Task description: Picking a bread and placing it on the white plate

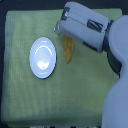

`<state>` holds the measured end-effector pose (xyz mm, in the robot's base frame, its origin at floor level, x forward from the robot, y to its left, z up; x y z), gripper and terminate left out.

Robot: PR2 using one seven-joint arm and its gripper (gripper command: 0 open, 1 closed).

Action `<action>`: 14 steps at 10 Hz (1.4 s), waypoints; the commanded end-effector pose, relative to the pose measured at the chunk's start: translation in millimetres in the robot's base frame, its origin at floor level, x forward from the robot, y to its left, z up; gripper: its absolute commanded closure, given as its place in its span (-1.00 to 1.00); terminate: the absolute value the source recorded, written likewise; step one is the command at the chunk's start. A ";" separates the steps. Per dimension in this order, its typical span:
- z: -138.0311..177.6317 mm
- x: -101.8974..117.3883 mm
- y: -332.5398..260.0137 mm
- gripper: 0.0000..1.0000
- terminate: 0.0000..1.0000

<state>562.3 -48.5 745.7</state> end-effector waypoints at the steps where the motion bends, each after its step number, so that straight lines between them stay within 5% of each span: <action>1: -20.3 -19.8 -26.5 -1.00 -1.00; 12: -19.5 -20.0 -16.5 -1.00 -1.00; 13: -17.6 -25.6 -15.4 1.00 -1.00; 14: -15.8 -25.6 -10.0 1.00 -1.00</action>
<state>545.3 -68.0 727.3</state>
